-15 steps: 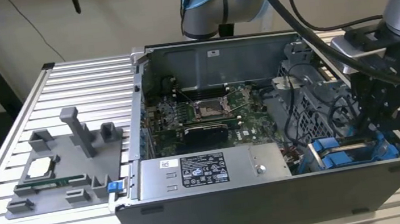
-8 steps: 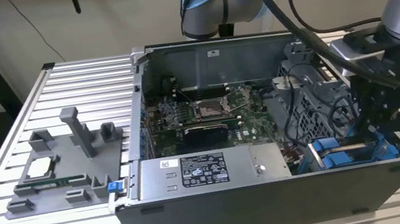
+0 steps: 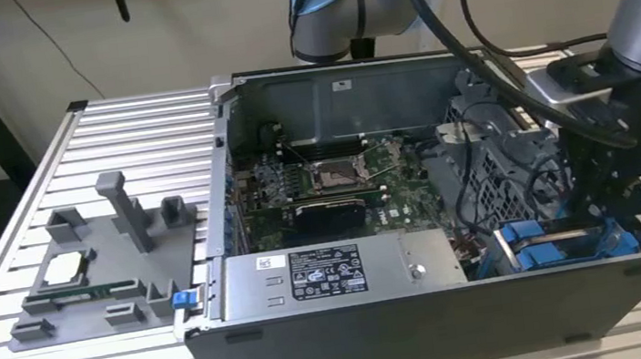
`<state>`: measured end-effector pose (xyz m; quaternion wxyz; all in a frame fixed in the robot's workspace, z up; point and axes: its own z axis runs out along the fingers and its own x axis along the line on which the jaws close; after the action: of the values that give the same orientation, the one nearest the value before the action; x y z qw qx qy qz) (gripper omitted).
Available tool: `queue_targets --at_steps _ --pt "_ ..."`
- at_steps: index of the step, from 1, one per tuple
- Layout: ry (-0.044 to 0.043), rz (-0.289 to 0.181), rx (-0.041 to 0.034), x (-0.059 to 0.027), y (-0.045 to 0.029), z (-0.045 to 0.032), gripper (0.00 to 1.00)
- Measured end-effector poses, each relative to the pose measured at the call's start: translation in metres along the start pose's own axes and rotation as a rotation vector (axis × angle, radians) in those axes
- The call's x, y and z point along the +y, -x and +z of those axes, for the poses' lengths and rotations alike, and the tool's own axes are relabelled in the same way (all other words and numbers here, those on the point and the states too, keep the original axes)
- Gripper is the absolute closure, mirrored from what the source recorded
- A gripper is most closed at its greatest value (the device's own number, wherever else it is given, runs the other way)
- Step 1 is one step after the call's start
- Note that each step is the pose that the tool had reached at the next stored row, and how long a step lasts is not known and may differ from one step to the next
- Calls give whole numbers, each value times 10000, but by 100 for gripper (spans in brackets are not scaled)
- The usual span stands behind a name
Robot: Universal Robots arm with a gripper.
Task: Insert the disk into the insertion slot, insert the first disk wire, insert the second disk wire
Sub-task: 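Insert the first disk wire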
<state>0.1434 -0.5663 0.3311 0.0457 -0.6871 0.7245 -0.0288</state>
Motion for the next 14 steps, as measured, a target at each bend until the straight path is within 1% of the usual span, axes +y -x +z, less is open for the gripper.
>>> queue_targets --at_steps 3,5,14 --pt "1 1 -15 -2 1 -18 0" --pt "1 3 -27 -5 1 -52 0" --pt "1 3 -28 -20 5 -198 0"
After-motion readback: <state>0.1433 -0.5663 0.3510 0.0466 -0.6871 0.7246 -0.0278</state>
